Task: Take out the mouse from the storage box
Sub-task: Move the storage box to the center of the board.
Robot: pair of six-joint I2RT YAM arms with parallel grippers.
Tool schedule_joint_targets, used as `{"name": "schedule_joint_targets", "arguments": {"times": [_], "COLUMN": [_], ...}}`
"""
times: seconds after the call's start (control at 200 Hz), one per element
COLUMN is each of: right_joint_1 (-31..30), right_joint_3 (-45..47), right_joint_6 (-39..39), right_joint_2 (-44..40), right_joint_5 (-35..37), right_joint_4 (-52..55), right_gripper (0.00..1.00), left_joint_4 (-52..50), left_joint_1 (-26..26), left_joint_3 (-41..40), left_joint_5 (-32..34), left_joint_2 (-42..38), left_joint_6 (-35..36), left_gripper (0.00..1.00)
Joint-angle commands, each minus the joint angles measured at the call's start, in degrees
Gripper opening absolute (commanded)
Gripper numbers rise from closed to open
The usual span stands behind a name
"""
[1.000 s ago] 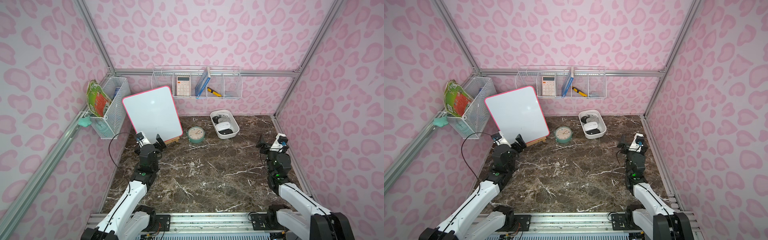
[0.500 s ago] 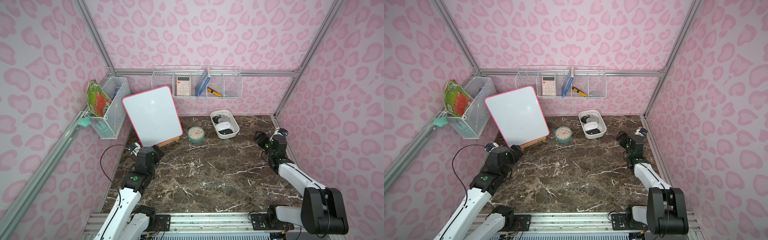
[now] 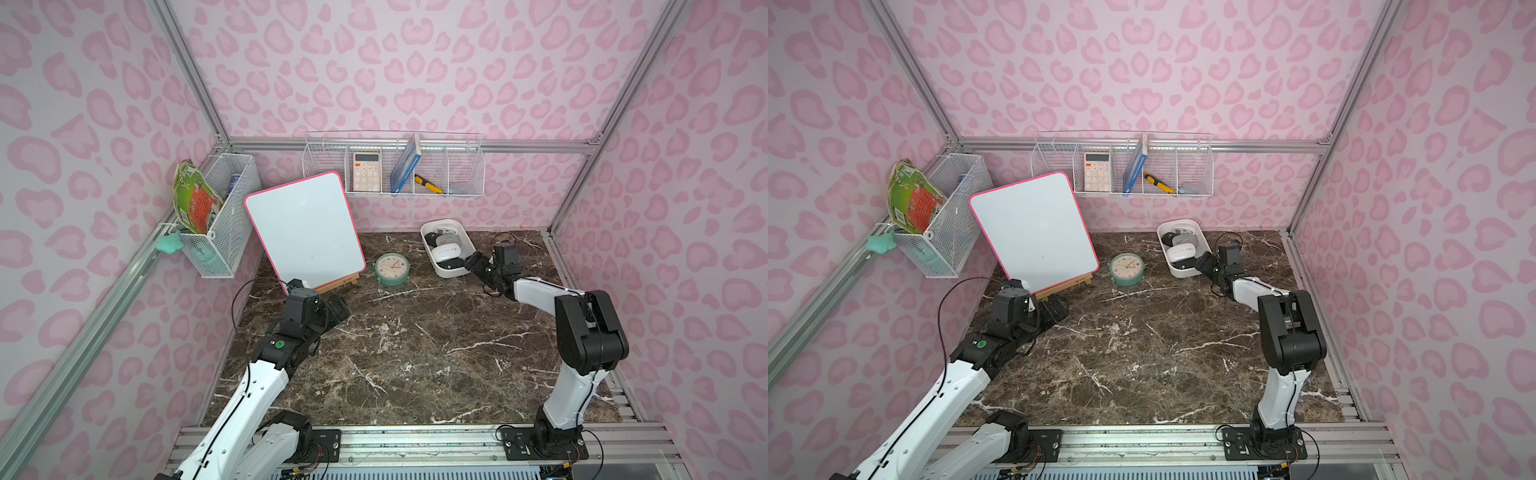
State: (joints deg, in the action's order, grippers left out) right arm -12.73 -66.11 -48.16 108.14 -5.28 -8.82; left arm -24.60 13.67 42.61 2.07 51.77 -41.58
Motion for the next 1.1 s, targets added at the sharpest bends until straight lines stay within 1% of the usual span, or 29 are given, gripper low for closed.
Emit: {"name": "schedule_joint_targets", "arguments": {"times": [0.0, 0.09, 0.18, 0.255, 0.325, 0.405, 0.42, 0.45, 0.58, 0.605, 0.655, 0.71, 0.77, 0.93, 1.095], "right_joint_1": [-0.49, -0.48, -0.51, -0.63, -0.78, -0.87, -0.84, -0.89, -0.87, -0.82, -0.63, -0.62, -0.72, -0.19, 0.12], "right_joint_3": [-3.31, -6.67, -7.81, -9.47, -11.31, -11.35, -12.99, -13.25, -12.38, -10.17, -8.94, -7.82, -6.88, -5.31, -1.28], "right_joint_6": [-0.09, -0.27, -0.87, -1.10, -0.67, -0.28, -0.32, -0.42, -1.09, -1.43, -2.02, -2.16, -1.86, -2.02, -2.03], "right_joint_2": [2.22, 4.60, 5.72, 6.95, 8.20, 8.93, 9.08, 8.96, 7.70, 7.33, 6.63, 5.75, 5.03, 3.77, 0.18], "right_joint_5": [0.63, 1.55, 3.00, 3.58, 4.28, 5.29, 5.39, 5.76, 8.82, 9.48, 9.63, 9.85, 10.76, 10.82, 11.95], "right_joint_4": [2.85, 6.44, 7.51, 8.99, 10.66, 11.92, 12.10, 12.48, 13.42, 13.31, 13.11, 12.56, 12.33, 12.82, 11.74], "right_gripper": [0.86, 0.82, 0.80, 0.75, 0.70, 0.60, 0.58, 0.55, 0.40, 0.36, 0.30, 0.25, 0.22, 0.09, 0.05], "left_joint_4": [1.74, 1.63, 2.28, 2.07, 2.07, 2.29, 2.16, 1.90, 1.84, 1.86, 1.33, 1.02, 1.22, 0.68, 0.43], "left_joint_1": [0.09, 0.05, 0.10, 0.12, 0.12, 0.12, 0.13, 0.08, 0.12, 0.04, 0.08, 0.12, 0.13, 0.12, 0.13], "left_joint_3": [0.56, 0.82, 0.46, 0.53, 0.32, 0.09, 0.10, 0.28, 0.45, 0.58, 1.11, 1.19, 0.61, 0.56, 1.21], "left_joint_5": [-1.80, -2.06, -2.24, -1.99, -1.89, -1.98, -1.98, -1.83, -1.87, -1.97, -2.07, -2.08, -1.90, -0.14, -0.57], "left_joint_2": [0.70, 0.99, 0.68, 0.70, 0.57, 0.47, 0.52, 0.59, 0.85, 1.00, 1.29, 1.20, 0.97, 1.01, 2.16], "left_joint_6": [1.55, 1.66, 1.61, 1.60, 1.61, 1.65, 1.64, 1.59, 1.42, 1.39, 1.33, 1.42, 1.21, 1.08, 0.99], "left_gripper": [0.99, 0.99, 0.99, 0.99, 0.99, 0.99, 0.99, 0.99, 0.99, 0.99, 0.99, 0.99, 0.99, 0.99, 0.99]}}
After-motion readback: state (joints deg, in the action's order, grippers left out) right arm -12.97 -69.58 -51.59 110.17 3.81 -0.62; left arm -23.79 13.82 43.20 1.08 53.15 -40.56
